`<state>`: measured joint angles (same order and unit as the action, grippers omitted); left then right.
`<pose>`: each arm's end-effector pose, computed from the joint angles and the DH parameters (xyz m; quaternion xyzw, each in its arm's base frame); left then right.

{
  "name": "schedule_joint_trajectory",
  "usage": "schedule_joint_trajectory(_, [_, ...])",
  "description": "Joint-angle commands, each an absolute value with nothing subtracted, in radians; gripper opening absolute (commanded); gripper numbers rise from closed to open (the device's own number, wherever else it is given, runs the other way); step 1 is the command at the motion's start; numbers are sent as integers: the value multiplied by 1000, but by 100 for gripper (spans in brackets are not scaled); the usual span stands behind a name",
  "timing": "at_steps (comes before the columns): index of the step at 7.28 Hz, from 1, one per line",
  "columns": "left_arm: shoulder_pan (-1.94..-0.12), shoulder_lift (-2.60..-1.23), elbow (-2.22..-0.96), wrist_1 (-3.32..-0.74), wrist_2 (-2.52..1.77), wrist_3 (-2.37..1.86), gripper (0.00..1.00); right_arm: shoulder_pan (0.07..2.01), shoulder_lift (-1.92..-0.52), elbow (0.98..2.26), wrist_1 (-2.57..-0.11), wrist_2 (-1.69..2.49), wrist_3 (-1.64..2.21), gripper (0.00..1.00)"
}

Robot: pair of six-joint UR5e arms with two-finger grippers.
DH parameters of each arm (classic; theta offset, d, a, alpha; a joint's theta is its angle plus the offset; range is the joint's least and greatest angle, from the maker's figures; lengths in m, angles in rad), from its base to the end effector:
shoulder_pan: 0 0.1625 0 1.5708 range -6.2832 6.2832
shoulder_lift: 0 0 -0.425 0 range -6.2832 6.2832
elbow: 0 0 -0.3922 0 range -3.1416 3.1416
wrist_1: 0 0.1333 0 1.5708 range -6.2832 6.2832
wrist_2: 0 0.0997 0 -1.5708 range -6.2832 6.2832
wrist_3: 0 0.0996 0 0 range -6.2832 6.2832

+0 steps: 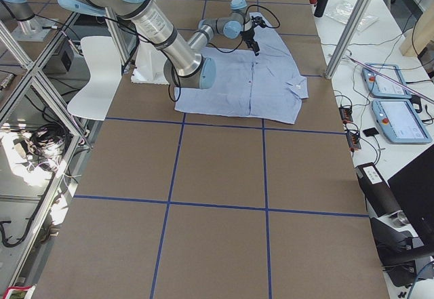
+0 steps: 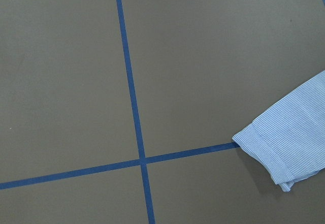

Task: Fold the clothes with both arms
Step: 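Lift the sleeve with the right gripper and fold it across toward the collar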

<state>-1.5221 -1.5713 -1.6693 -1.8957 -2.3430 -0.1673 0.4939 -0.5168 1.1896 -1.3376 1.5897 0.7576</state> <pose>-0.0389 -0.5132 0.5728 0.1541 0.3870 0.0254 0.9088 -0.6563 -0.5026 0.1110 0.2593 -0.3526 -0.1470 0.8870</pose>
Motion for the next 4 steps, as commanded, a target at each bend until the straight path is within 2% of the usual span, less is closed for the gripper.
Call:
schedule_joint_trajectory(1, [-1478,-1585,-1677,-1928,-2336,-336,100,569,-522,1221,-1403,1752,767,100])
schedule_joint_trajectory(4, [-1208,-1577,-1667,-2179,-2165,-851,100,687,-624,1479,-1757,1911,746,100])
